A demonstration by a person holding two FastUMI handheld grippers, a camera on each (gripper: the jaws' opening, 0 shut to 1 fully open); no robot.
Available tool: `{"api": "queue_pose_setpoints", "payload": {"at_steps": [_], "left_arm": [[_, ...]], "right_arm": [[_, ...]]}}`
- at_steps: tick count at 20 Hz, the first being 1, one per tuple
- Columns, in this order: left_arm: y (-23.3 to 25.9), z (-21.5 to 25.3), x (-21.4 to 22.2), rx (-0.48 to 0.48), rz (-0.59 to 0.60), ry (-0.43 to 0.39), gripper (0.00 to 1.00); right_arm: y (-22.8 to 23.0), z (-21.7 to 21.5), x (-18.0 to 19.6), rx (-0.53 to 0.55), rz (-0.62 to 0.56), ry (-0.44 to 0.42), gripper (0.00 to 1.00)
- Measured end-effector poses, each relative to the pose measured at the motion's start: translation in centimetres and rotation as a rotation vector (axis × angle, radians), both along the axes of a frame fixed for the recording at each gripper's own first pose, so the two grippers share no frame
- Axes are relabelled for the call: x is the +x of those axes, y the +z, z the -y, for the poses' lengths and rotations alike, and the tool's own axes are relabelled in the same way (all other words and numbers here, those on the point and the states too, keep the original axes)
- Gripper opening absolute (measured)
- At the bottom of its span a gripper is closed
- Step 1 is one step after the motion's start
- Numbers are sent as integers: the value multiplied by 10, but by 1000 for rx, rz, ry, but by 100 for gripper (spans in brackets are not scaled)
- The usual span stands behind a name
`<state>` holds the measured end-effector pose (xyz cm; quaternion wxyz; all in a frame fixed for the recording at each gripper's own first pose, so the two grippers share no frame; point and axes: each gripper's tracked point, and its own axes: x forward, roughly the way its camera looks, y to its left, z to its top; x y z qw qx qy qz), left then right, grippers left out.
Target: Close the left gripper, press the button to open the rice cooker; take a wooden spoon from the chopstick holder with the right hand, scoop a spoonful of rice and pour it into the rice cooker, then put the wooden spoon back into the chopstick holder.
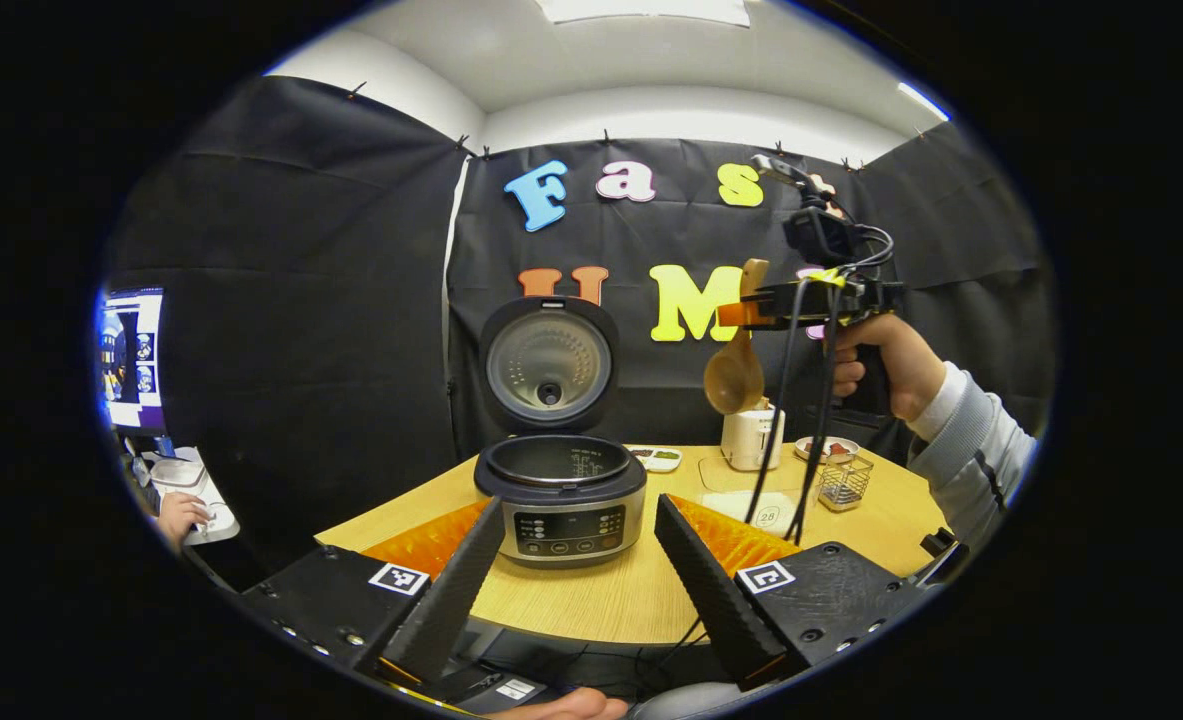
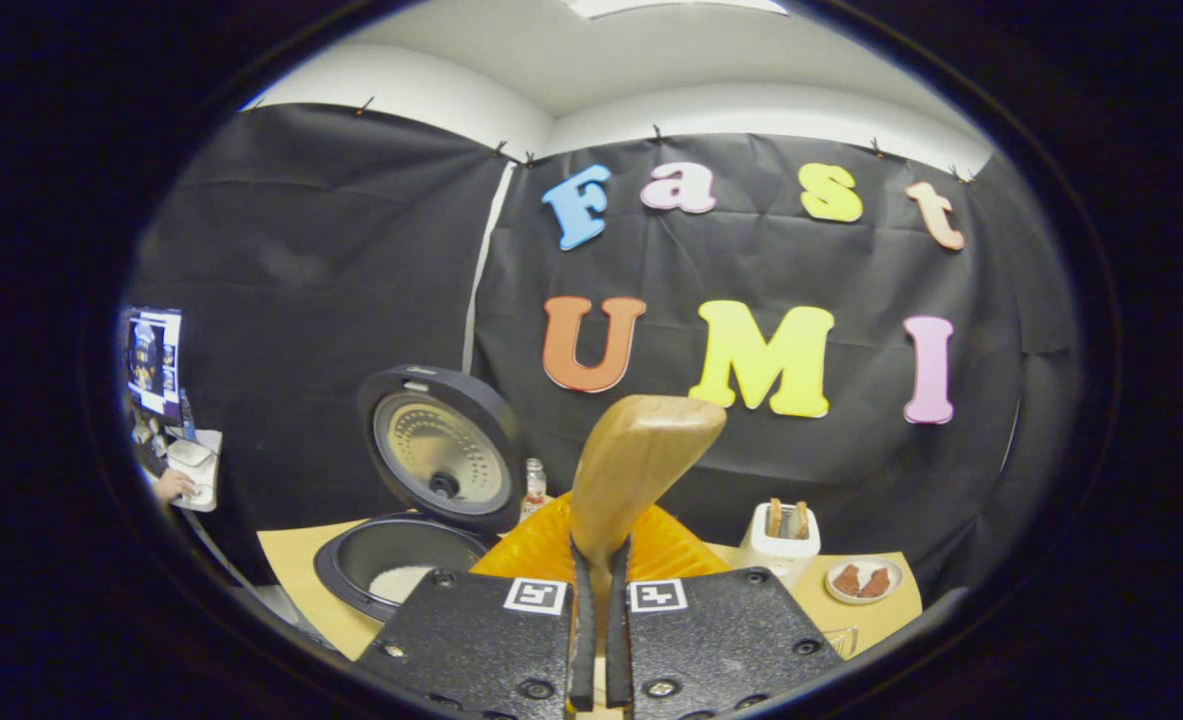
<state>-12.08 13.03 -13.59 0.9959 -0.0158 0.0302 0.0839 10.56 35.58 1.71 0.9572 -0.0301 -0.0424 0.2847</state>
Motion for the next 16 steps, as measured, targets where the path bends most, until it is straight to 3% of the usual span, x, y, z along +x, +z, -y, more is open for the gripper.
{"api": "queue_pose_setpoints", "payload": {"at_steps": [8,16], "left_arm": [[8,33,31,8,-1,-39,96],[9,57,59,5,1,-60,96]], "right_arm": [[-10,116,20,68,-33,-107,8],[-55,210,75,94,-122,-263,11]]}}
